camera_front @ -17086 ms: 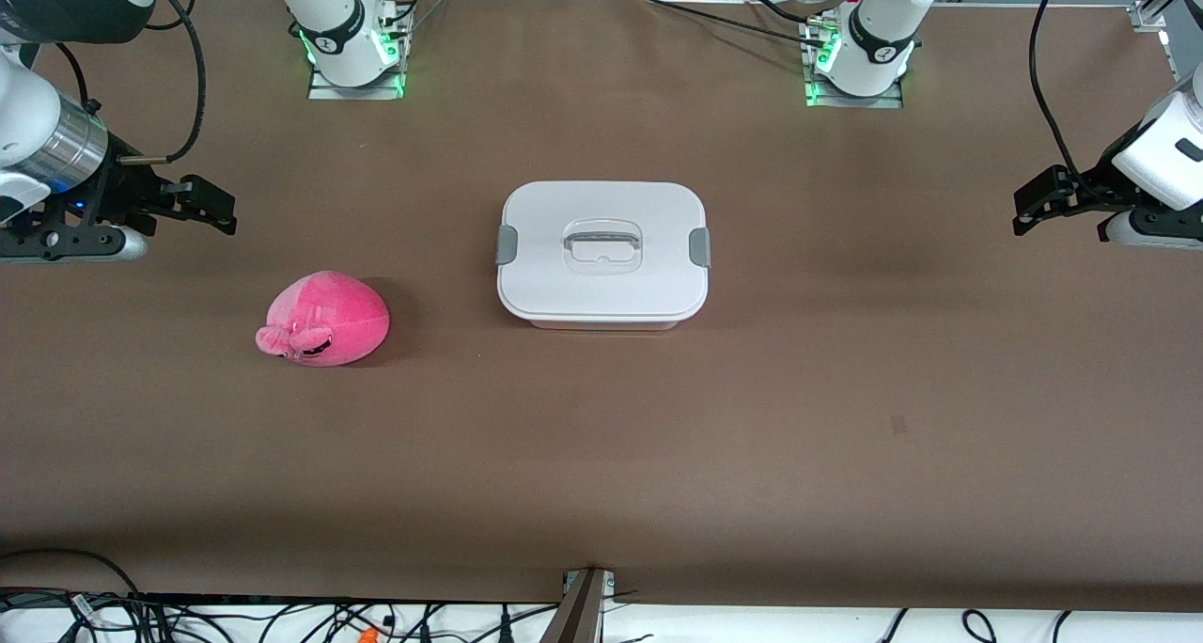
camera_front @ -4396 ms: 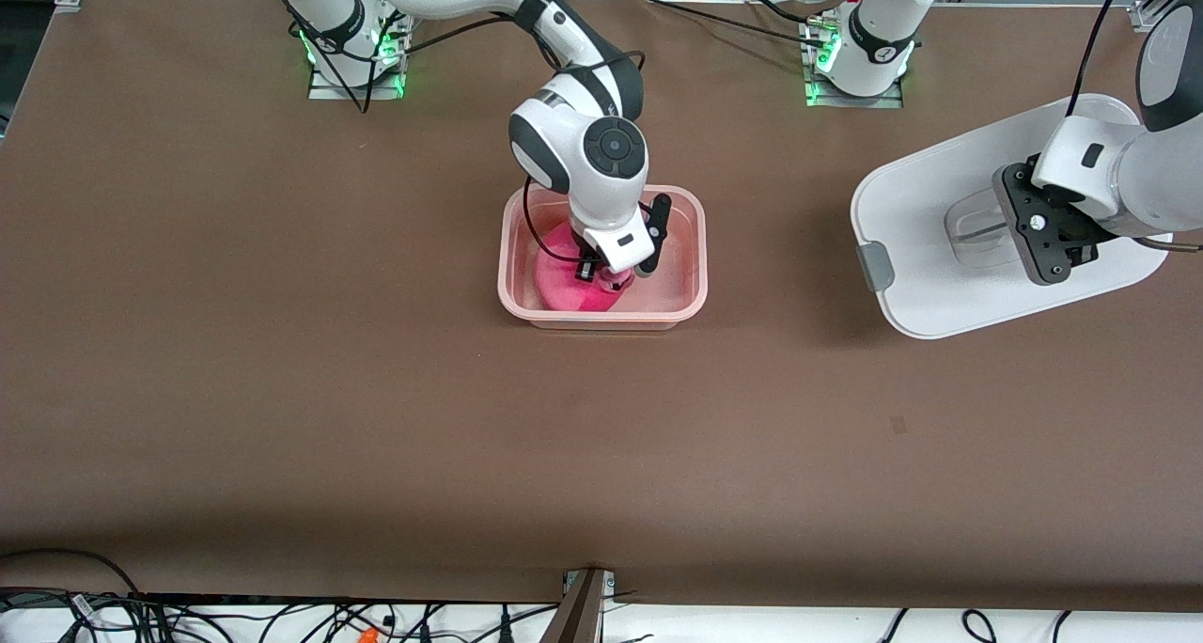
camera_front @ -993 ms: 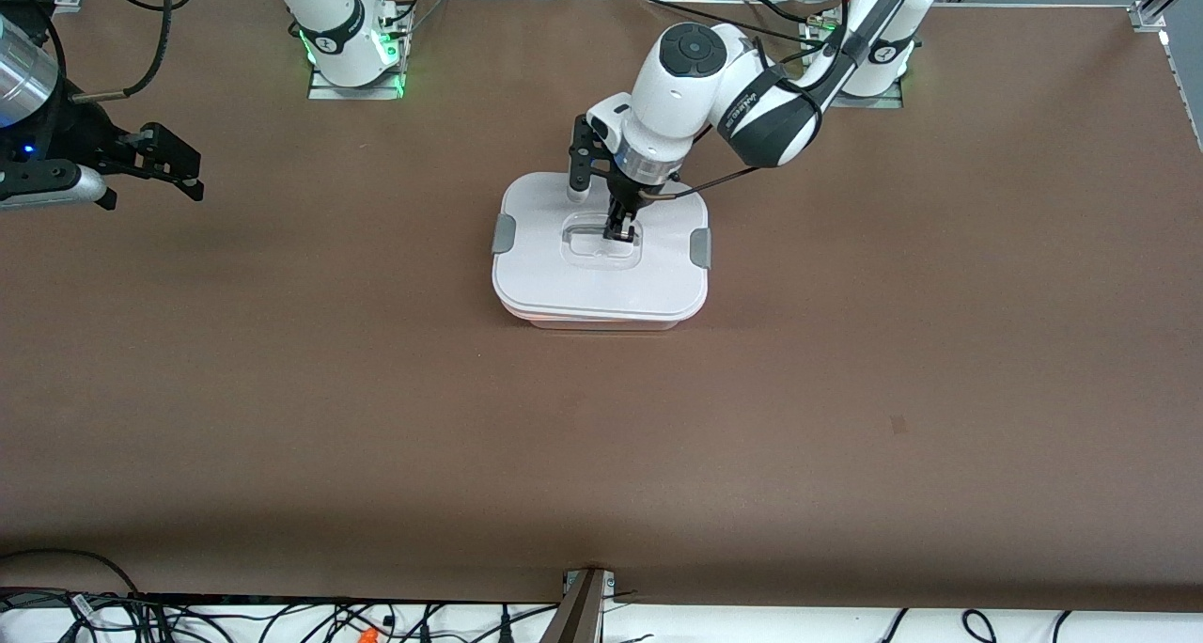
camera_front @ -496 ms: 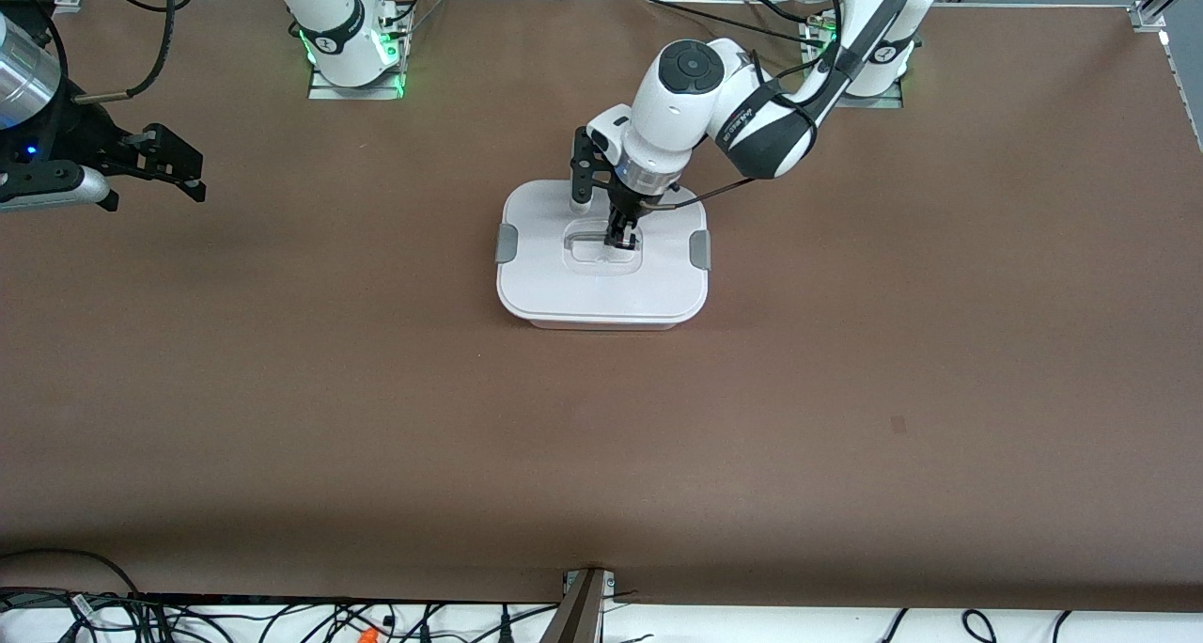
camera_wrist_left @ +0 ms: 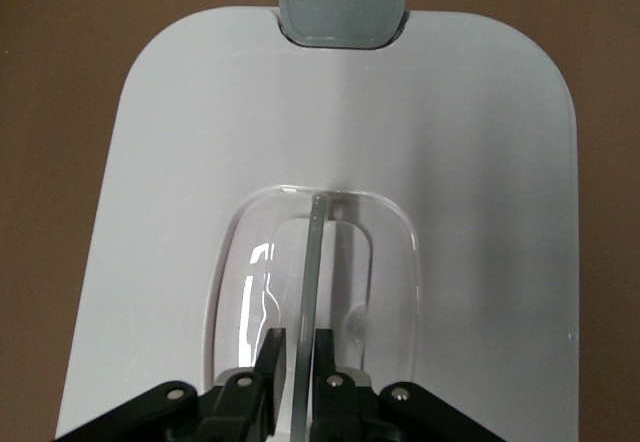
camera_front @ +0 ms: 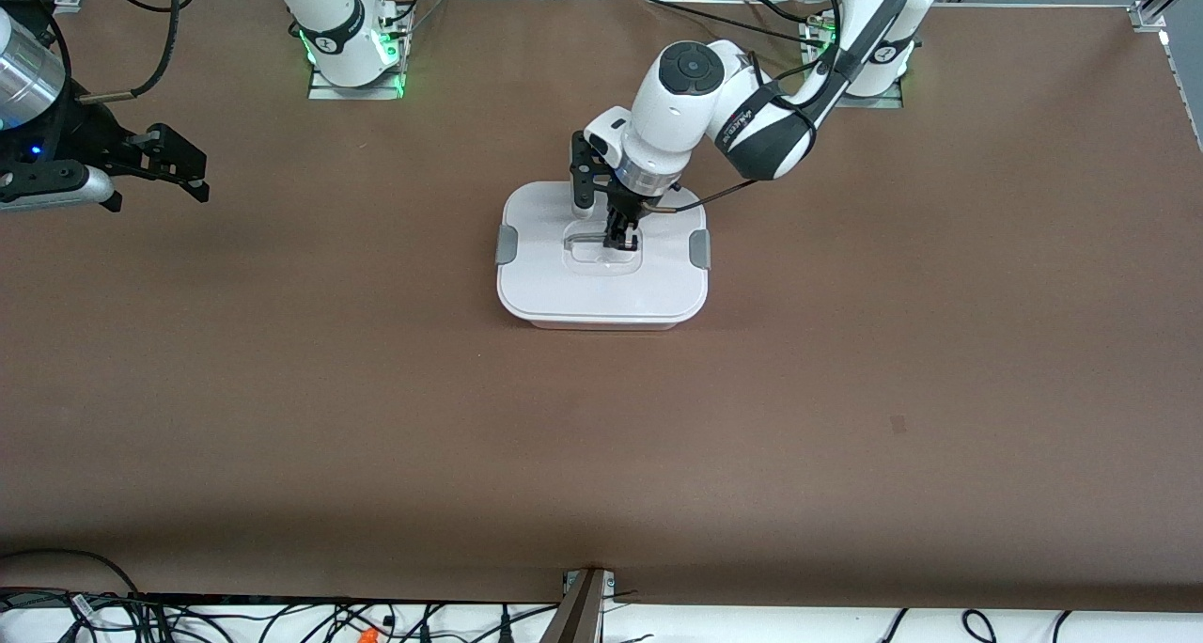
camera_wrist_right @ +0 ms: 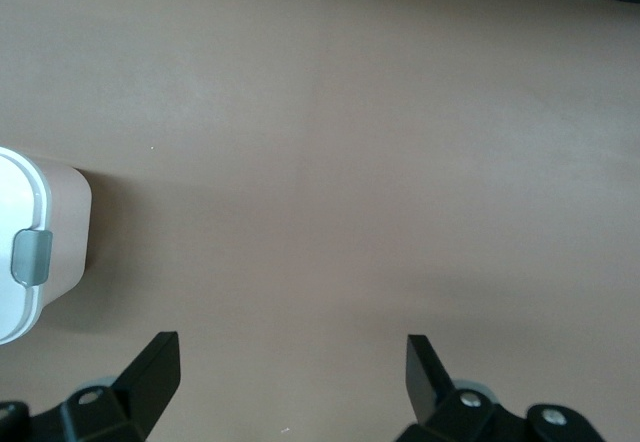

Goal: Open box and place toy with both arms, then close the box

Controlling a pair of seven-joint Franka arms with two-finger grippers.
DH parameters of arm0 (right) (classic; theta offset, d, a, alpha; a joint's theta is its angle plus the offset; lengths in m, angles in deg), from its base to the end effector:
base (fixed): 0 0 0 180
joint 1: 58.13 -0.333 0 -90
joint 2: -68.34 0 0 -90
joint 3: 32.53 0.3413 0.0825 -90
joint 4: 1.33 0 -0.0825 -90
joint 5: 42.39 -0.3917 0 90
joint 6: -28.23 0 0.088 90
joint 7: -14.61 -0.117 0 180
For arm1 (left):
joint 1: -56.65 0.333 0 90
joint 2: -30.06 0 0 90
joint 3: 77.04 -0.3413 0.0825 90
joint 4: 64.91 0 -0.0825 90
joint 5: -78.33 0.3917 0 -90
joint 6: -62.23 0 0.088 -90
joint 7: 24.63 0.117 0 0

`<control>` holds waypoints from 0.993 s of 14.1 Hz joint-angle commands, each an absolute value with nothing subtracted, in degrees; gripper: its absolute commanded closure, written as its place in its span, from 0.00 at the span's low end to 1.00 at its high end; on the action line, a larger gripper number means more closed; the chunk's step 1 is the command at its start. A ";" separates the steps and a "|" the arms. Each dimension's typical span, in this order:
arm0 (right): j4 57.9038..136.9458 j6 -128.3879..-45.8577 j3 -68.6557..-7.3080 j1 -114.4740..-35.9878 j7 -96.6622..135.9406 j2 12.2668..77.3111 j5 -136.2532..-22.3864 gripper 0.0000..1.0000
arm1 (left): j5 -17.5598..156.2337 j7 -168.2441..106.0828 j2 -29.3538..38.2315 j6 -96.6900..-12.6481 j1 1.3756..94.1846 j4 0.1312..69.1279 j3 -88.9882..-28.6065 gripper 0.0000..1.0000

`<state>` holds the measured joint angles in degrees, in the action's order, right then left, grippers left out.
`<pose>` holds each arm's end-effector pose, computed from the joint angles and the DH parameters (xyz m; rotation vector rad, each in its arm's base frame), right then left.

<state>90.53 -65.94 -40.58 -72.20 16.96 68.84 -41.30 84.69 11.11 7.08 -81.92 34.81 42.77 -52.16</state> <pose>0.5639 0.0570 0.6356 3.1160 0.2294 0.0773 0.4780 -0.4734 0.3517 2.2328 -2.0126 0.4038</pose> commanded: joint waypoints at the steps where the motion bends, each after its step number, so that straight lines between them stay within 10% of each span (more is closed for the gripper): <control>1: 89.46 -65.46 -39.48 -71.67 16.01 68.69 -41.33 0.00 | 86.33 8.59 9.31 -81.91 35.30 42.50 -52.08 0.00; 14: 89.63 -64.23 -39.65 -71.58 16.10 68.78 -41.42 0.00 | 81.85 6.92 16.00 -31.99 60.22 18.16 -52.25 0.00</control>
